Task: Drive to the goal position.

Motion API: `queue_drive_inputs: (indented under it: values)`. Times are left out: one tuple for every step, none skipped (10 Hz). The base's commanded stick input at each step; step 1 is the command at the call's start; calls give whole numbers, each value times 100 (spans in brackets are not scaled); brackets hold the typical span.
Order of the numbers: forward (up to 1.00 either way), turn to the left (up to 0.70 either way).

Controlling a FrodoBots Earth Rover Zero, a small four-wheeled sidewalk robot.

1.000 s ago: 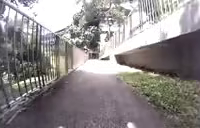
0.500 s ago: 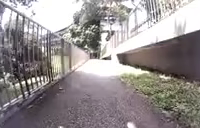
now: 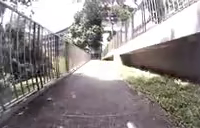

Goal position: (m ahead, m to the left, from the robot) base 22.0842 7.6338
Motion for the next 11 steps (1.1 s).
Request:
queue_drive_inputs:
  values:
    - [100, 0]
    - [100, 0]
    - [100, 0]
    - [100, 0]
    - [100, 0]
    - [100, 0]
    - [100, 0]
    - [100, 0]
    - [100, 0]
    - [100, 0]
    - [100, 0]
